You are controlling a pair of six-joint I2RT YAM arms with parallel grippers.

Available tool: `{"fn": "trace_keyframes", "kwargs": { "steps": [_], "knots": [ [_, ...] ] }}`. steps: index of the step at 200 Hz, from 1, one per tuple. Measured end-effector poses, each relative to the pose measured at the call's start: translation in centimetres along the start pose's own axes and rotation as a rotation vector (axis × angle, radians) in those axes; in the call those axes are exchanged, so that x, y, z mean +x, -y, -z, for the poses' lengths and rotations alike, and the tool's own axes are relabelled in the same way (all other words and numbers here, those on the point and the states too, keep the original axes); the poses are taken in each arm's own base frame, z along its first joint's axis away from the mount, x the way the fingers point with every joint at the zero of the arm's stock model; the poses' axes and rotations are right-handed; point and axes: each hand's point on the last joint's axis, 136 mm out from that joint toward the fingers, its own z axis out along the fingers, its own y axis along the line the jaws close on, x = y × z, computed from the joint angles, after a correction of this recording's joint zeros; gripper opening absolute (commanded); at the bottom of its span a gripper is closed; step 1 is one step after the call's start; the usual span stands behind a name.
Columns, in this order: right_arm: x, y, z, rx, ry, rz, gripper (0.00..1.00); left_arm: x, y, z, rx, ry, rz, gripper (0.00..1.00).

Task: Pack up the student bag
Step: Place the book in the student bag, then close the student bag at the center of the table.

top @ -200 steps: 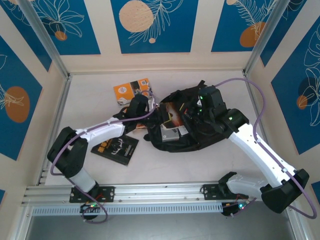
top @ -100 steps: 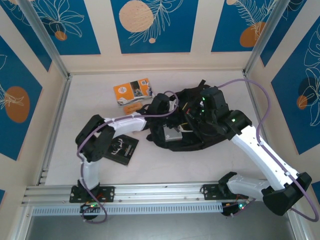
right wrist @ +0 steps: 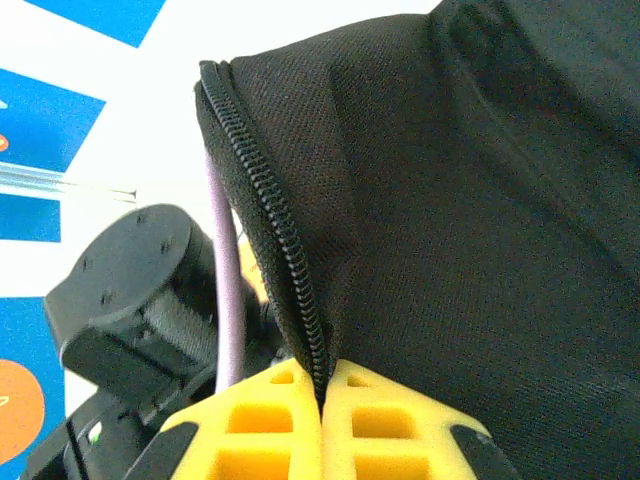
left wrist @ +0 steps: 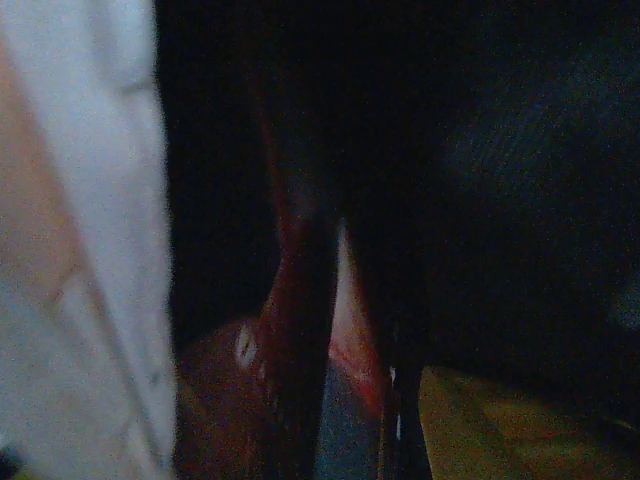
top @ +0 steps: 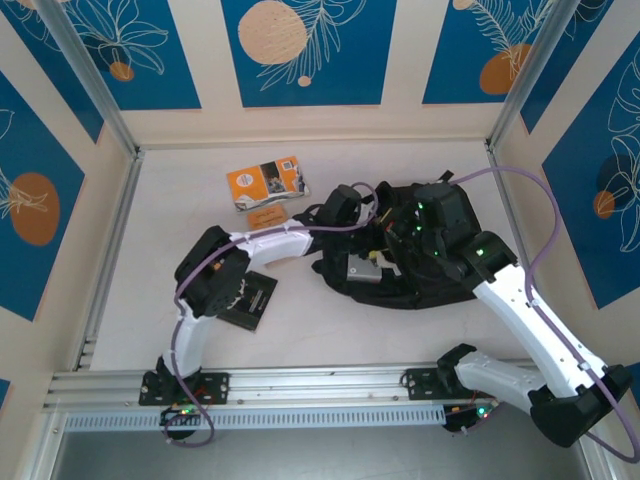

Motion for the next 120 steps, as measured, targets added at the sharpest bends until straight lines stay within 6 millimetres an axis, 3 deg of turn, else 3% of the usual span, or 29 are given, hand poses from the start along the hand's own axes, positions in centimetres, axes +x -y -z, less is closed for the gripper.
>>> {"fn": "trace_keyframes", "kwargs": {
  "steps": [20,35,74,86,96,106,120],
  "knots": [
    [-0.4,0.7,-0.7,-0.005,-0.003,0.000,0.01,1.6,-2.0,2.3,-0.049,0.003,0.035,0.62],
    [-0.4,1.0,-1.4,-0.012,-0.016,0.011,0.01,2.3,-2.3,4.6,-0.068,0.022,0.038,0.65],
    [1.6,2.3,-3.9,-0.015,-0.091,0.043,0.03,2.6,1.5,11.5,-0.057,0.131,-0.069,0.65],
    [2.5,2.9,-4.7,-0.015,-0.118,0.051,0.10,3.0,2.2,13.4,-0.072,0.166,-0.107,0.65],
    [3.4,3.4,-5.3,-0.014,-0.149,0.067,0.22,3.6,2.3,15.3,-0.102,0.196,-0.131,0.65],
    [4.3,3.6,-5.8,-0.007,-0.177,0.101,0.35,4.2,1.9,16.9,-0.146,0.224,-0.138,0.65],
    [5.6,3.5,-6.4,-0.006,-0.214,0.157,0.44,4.7,0.6,19.8,-0.223,0.285,-0.128,0.71]
  ]
}}
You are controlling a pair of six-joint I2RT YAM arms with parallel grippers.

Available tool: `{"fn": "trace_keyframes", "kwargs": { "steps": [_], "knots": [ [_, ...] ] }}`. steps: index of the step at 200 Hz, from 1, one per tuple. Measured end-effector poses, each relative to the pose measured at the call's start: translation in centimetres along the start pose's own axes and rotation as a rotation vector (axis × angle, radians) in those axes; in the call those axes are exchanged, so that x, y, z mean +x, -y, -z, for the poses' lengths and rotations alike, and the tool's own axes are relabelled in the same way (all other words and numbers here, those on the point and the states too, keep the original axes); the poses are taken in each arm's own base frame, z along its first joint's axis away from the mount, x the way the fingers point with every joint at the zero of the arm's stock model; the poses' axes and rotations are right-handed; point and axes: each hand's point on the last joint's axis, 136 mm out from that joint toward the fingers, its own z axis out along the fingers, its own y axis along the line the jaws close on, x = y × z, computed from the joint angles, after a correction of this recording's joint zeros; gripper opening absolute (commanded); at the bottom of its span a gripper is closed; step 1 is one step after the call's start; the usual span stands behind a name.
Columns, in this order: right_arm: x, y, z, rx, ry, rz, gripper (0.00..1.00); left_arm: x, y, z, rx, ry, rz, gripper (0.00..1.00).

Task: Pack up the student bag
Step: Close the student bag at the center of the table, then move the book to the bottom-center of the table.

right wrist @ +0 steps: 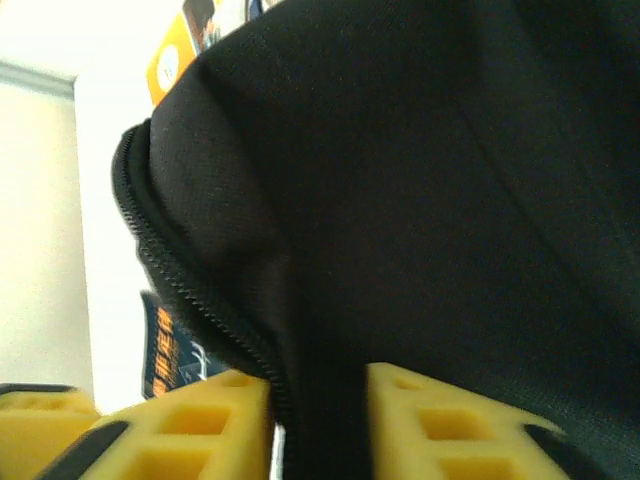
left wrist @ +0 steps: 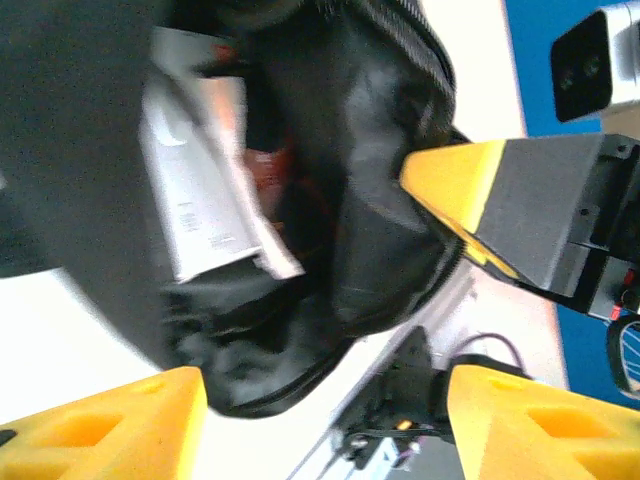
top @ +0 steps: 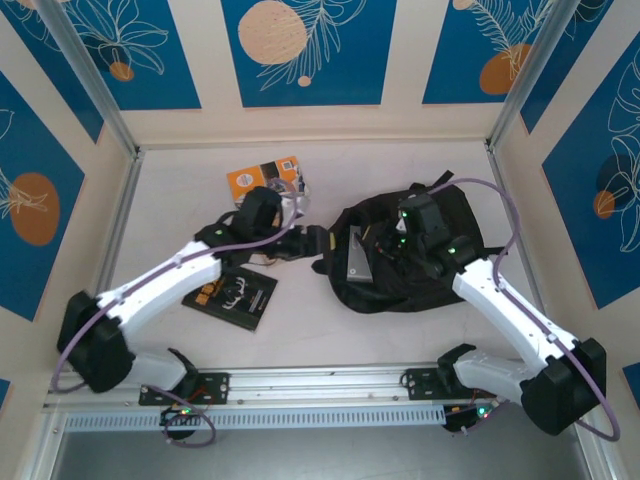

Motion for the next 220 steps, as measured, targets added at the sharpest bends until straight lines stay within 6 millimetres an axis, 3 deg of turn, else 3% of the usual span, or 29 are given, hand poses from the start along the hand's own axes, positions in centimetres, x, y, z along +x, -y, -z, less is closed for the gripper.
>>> {"fn": "trace_keyframes", "kwargs": {
  "steps": [7,32,64,98,131,159,220],
  "knots": [
    [0.6,-0.2,-0.3,0.008,-0.017,0.033,0.47,-0.2,-1.5,1.4,-0.051,0.038,0.015,0.75],
    [1.4,-1.5,-0.7,0.092,-0.004,0.219,0.53,-0.5,-8.2,5.7,-0.233,0.148,0.130,0.77],
    [2.2,-5.5,-0.4,0.142,0.093,0.502,0.58,0.8,-16.8,8.1,-0.452,0.171,0.325,0.77],
    [3.9,-5.7,-1.2,0.185,0.147,0.667,0.56,1.4,-24.5,11.7,-0.654,0.256,0.544,0.77],
    [4.9,-3.9,-2.3,0.199,0.140,0.718,0.53,1.3,-28.8,14.0,-0.783,0.324,0.678,0.77],
    [5.0,-4.4,-2.0,0.140,0.145,0.700,0.50,1.2,-31.5,14.5,-0.852,0.352,0.751,0.75],
    [5.8,-4.3,-1.4,-0.042,0.103,0.576,0.49,0.4,-35.7,11.9,-0.892,0.294,0.774,0.73]
  ]
}}
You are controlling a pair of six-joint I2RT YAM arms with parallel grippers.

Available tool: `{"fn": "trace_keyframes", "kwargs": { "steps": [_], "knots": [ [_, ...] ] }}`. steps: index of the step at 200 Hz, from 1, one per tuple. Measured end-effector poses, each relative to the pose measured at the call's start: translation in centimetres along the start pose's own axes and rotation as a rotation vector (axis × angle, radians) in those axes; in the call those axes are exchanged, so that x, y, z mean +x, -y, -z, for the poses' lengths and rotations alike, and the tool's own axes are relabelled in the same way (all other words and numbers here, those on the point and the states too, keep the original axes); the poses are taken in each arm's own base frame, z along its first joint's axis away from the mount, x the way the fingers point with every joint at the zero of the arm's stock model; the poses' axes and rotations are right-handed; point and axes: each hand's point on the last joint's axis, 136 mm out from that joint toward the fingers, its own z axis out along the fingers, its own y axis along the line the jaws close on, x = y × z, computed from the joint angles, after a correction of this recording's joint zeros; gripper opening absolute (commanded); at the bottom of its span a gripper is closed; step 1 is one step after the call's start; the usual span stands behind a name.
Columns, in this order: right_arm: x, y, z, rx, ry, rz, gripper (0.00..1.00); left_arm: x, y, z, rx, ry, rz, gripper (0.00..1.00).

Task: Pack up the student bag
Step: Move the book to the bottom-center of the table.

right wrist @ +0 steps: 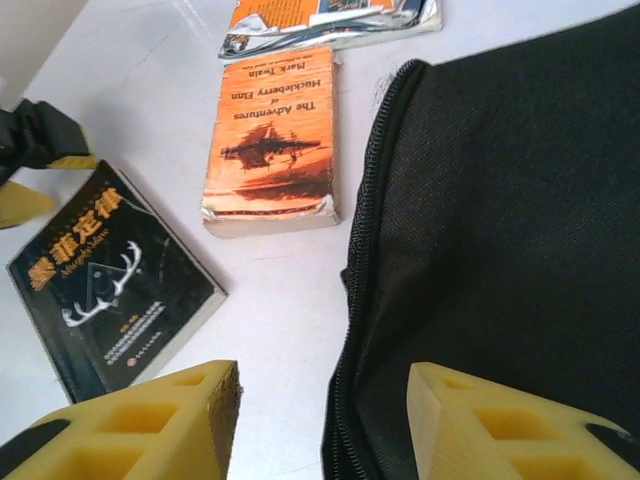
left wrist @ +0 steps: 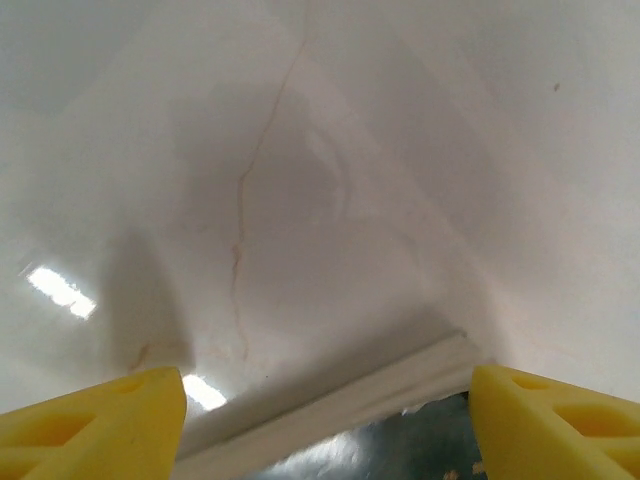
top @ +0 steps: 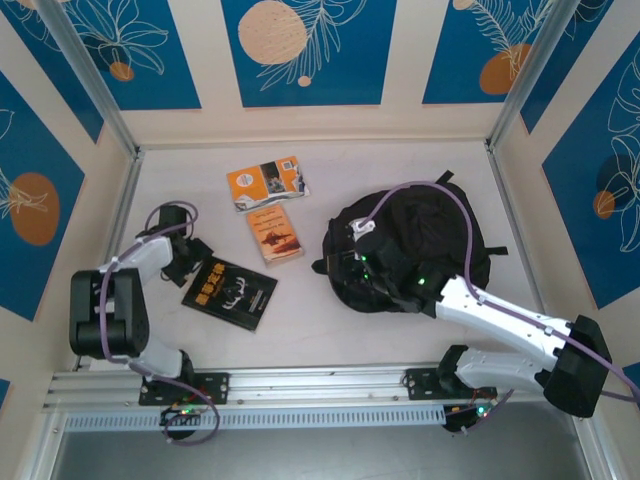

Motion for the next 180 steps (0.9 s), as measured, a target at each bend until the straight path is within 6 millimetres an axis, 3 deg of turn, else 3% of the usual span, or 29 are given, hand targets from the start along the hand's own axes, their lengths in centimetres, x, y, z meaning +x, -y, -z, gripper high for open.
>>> {"fn": "trace_keyframes", "kwargs": {
  "steps": [51,102,134,180],
  "knots": [
    [1.8,-0.7,-0.4,-0.138,-0.066,-0.077,0.55,0.5,0.5,-0.6,0.067,-0.020,0.016,0.70],
    [5.6,-2.4,-3.7,-0.239,-0.297,-0.150,0.58,1.5,0.8,0.0,0.202,0.017,0.063,0.71],
    [7.1,-4.2,-5.3,-0.289,-0.419,-0.159,0.60,4.9,1.5,1.0,0.329,-0.064,0.056,0.72],
    [6.5,-6.3,-8.4,-0.305,-0.484,-0.072,0.65,9.2,4.7,1.4,0.397,-0.209,-0.080,0.72]
  ]
}}
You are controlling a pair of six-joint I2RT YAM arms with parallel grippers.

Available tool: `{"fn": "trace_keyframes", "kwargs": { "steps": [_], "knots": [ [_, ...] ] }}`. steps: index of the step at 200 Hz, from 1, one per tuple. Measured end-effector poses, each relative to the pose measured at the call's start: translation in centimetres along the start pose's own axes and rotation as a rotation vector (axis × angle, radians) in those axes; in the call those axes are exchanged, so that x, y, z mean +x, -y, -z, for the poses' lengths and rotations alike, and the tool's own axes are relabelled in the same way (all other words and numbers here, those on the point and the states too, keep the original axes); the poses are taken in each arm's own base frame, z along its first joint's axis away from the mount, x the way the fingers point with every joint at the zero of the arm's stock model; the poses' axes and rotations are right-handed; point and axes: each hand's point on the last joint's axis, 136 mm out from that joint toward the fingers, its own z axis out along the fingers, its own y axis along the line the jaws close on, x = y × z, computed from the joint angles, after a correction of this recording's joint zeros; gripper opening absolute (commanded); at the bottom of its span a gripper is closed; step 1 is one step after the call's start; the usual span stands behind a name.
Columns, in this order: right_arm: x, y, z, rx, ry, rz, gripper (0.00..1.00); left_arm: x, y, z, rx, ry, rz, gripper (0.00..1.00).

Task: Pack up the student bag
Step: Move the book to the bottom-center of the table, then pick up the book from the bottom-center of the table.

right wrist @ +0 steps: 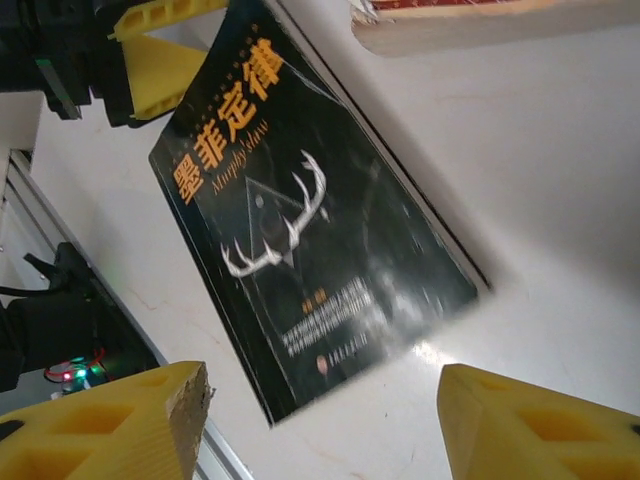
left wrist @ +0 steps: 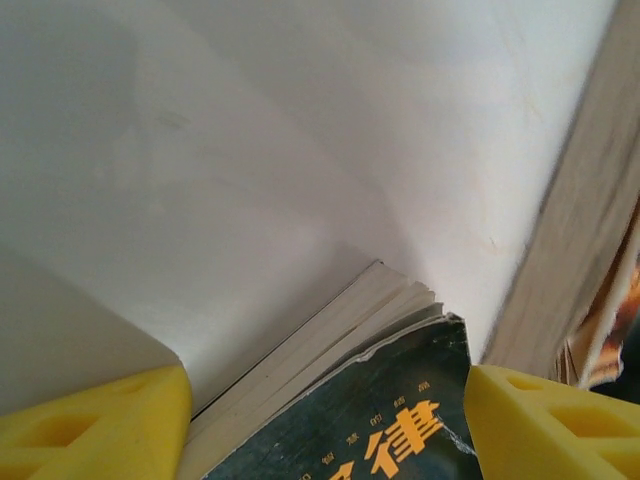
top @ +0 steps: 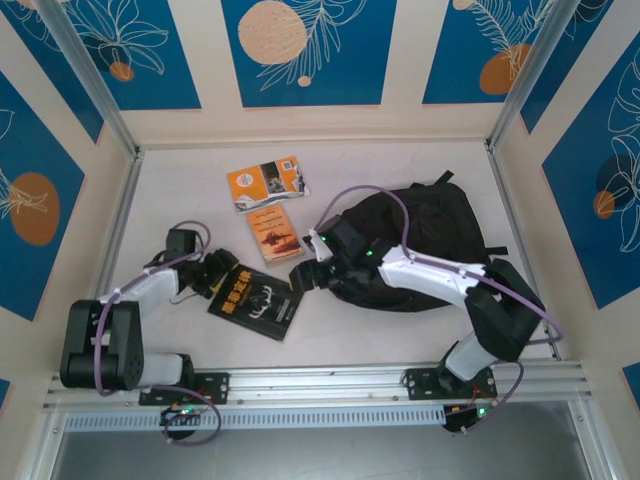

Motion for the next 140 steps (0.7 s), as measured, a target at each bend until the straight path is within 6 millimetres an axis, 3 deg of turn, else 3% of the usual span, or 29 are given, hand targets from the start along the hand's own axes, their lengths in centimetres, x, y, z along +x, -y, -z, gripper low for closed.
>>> {"fn": "trace_keyframes", "kwargs": {
  "steps": [26,44,63,94,115,140],
  "knots": [
    [-2.0,0.7,-1.8,0.033,-0.018,0.034,0.67,2.7,3.6,-1.8,0.015,-0.114,-0.141,0.71],
    [-2.8,2.1,-3.3,0.069,-0.043,0.025,0.67,3.8,5.1,-1.6,0.024,-0.135,-0.202,0.72],
    [-2.4,3.5,-4.6,0.106,-0.088,0.004,0.67,3.5,5.5,0.8,0.007,-0.076,-0.242,0.74],
    [-1.8,4.2,-4.8,0.147,-0.142,-0.023,0.68,2.3,7.4,7.1,0.058,0.098,-0.297,0.75],
    [-1.7,4.3,-5.0,0.157,-0.170,-0.032,0.68,3.3,7.0,9.4,0.120,0.136,-0.251,0.75],
    [-0.7,5.2,-6.0,0.177,-0.227,-0.047,0.68,6.5,2.5,7.6,0.093,0.059,-0.125,0.75]
  ]
}}
